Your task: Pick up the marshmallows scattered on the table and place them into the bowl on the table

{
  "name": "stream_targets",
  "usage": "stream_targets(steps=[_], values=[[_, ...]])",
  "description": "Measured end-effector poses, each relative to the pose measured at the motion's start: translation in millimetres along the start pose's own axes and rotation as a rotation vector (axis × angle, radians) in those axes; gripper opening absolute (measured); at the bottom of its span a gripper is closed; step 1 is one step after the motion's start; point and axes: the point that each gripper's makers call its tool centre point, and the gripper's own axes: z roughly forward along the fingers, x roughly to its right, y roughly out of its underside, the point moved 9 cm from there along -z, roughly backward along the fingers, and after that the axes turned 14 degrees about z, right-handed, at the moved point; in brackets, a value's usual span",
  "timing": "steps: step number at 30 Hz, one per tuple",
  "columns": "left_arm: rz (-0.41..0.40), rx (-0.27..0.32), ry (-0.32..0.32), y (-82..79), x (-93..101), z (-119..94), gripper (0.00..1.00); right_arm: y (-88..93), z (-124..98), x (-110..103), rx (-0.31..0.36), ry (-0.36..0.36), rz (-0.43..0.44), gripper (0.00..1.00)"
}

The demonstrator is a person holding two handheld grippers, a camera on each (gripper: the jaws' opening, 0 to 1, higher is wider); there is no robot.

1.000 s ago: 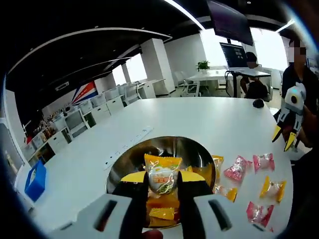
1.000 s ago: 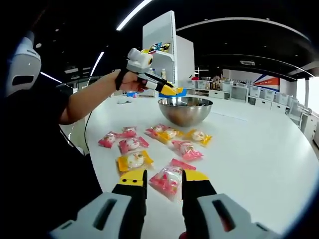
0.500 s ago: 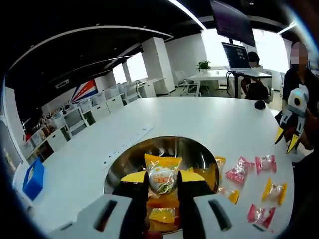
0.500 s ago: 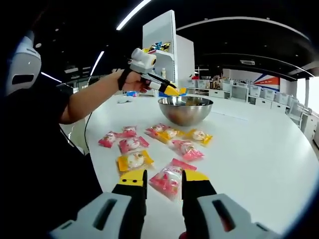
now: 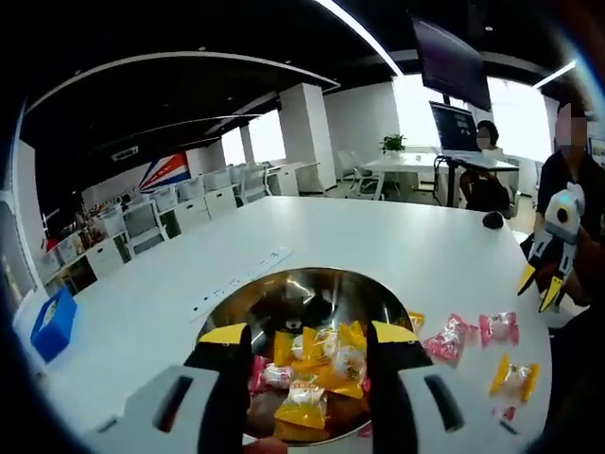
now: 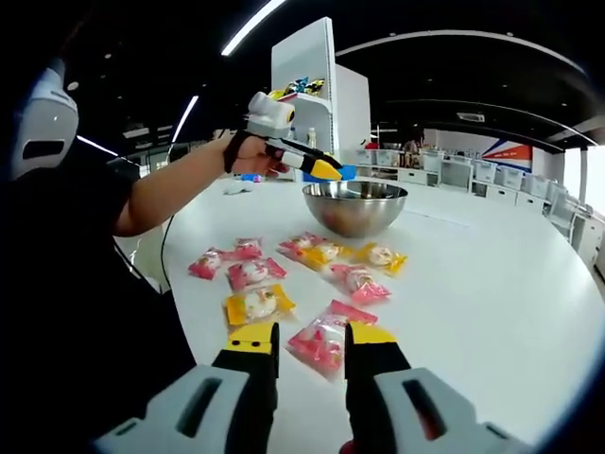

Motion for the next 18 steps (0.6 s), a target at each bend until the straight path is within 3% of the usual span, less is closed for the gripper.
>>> stream_targets(steps=[18], values=[[-0.006,0.02,-0.027,5.0,-4.3,-21,0.47,-1.2,4,-6,-0.008,-0.005,-0.006,0.28]])
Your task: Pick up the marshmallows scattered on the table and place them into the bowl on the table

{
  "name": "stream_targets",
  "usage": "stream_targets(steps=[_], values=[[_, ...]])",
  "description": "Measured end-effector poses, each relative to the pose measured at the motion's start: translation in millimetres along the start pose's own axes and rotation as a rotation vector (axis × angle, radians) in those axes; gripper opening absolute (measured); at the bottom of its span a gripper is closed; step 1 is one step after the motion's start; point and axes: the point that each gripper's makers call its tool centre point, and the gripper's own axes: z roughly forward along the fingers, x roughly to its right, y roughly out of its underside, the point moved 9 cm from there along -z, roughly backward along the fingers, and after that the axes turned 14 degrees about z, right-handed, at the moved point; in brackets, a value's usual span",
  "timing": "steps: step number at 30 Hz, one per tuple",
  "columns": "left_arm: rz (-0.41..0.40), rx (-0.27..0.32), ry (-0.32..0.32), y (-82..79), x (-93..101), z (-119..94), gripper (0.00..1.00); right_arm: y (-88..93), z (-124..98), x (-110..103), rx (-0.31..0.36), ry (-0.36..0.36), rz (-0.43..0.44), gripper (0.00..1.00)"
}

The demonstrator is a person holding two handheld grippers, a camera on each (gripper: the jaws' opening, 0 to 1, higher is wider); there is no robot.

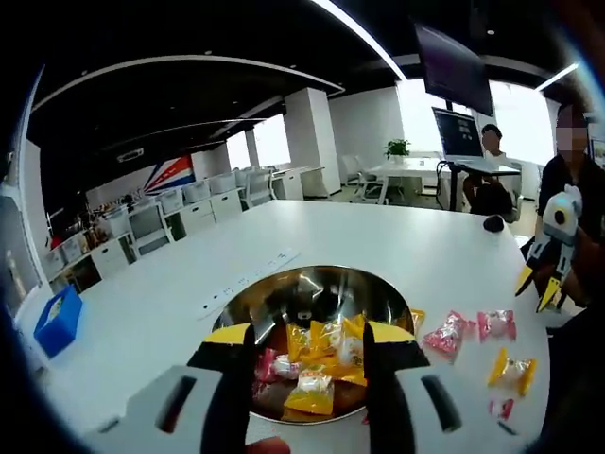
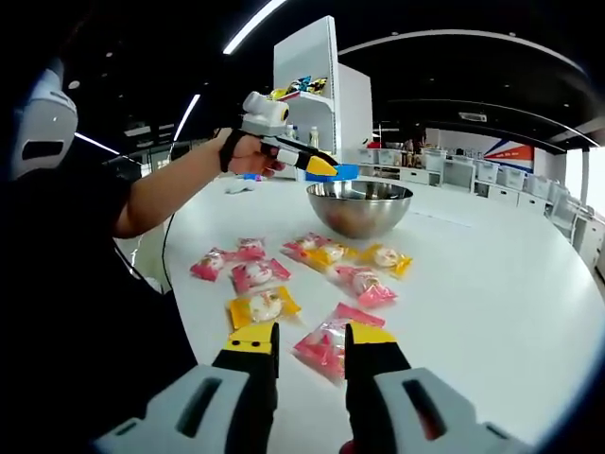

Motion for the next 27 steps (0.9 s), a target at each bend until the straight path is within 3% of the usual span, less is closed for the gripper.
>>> stream_targets(steps=[27], values=[[-0.021,0.043,-0.051,11.9,-8.9,-51,0.48,-1.1,6,-5,-0.01,-0.004,-0.002,0.28]])
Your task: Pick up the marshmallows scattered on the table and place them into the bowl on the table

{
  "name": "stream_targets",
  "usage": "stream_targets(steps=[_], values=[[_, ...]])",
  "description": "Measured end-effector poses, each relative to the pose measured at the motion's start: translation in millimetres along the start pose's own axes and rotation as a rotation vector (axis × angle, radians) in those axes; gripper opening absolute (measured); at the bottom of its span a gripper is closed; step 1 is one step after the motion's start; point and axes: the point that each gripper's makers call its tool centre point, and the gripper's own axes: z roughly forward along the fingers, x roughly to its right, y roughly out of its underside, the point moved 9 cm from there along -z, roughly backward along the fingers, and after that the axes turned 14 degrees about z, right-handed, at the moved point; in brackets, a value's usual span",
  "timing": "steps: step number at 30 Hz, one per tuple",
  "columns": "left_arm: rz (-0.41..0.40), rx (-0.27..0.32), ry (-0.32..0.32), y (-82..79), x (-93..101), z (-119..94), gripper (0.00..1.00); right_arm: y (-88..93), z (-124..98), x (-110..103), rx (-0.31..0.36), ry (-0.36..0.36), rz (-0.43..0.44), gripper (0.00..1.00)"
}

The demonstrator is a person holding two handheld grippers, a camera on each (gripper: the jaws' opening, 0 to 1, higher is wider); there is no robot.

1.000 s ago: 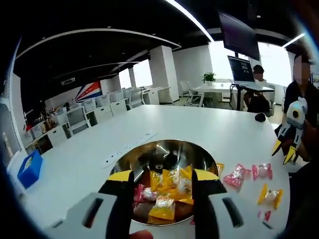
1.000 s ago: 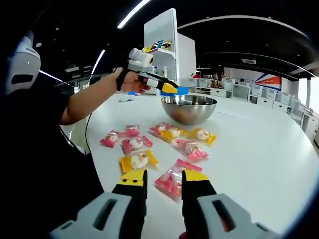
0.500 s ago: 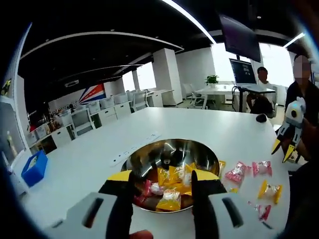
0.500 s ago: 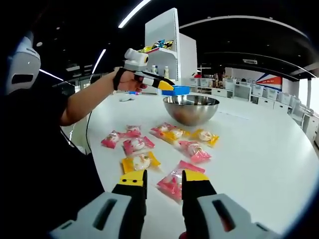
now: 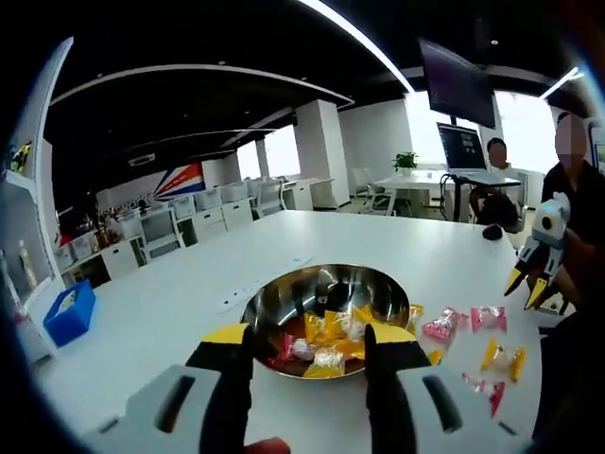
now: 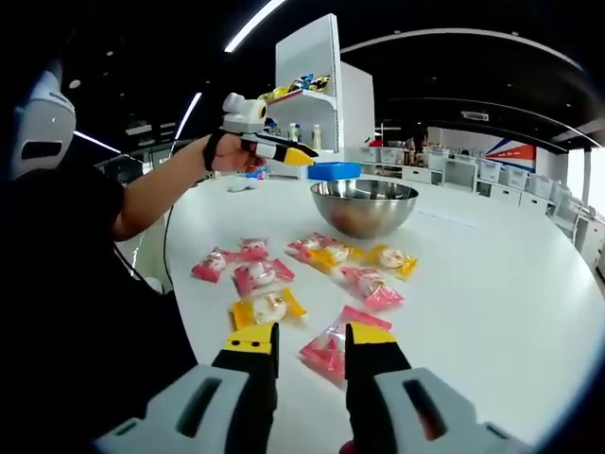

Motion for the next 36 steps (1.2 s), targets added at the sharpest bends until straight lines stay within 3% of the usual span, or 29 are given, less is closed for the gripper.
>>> stream_targets(steps=[22,36], values=[[-0.008,0.007,-0.03,12.8,7.0,-48,0.48,-1.4,1,0,-0.001,0.004,0.0,0.28],[-0.006,0.013,-0.047,22.5,23.0,-81,0.47,-5.7,4,-1,0.001,0.009,-0.002,0.28]])
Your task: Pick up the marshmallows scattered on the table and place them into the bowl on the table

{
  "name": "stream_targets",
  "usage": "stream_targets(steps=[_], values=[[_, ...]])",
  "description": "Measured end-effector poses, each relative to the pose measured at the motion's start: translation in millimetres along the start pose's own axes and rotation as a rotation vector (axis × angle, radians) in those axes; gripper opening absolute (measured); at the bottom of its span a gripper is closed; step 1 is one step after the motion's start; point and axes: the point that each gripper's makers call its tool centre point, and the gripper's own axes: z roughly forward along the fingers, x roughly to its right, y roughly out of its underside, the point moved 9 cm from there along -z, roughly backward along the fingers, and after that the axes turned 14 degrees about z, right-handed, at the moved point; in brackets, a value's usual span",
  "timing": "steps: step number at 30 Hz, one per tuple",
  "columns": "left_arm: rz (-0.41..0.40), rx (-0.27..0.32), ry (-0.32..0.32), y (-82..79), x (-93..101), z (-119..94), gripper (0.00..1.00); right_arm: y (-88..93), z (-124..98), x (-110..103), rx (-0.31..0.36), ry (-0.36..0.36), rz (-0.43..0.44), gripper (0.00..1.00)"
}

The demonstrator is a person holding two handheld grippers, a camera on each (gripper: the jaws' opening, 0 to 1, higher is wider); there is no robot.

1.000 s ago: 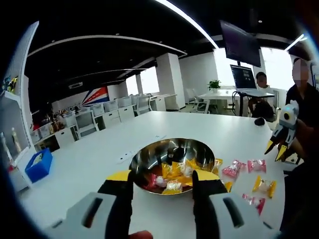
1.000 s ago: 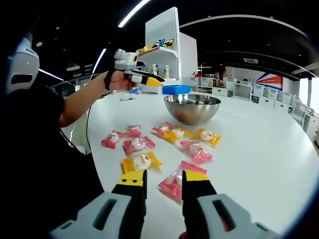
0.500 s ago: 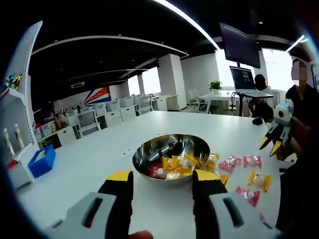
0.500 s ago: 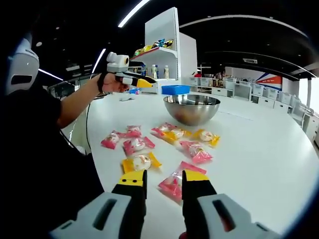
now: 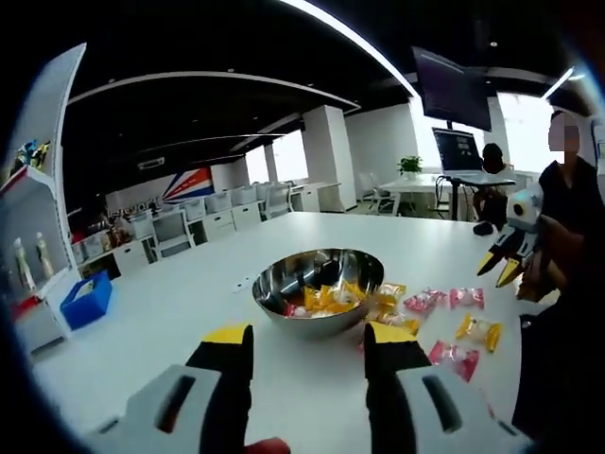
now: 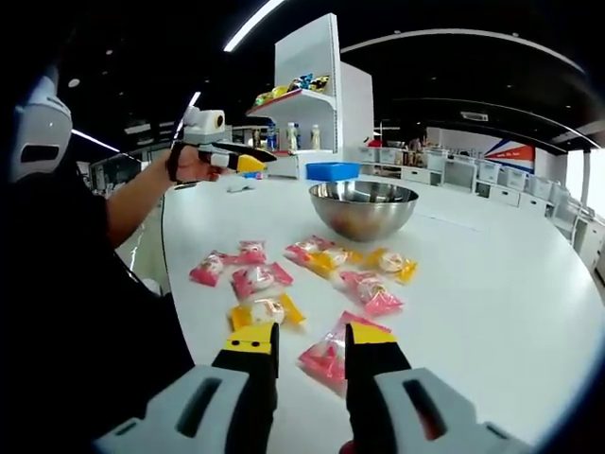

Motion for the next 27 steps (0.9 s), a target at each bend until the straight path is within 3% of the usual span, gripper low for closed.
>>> stream_targets(steps=[27], values=[[-0.068,-0.021,-0.042,28.9,45.1,-66,0.5,-1.2,3,-1,0.014,-0.005,0.009,0.28]])
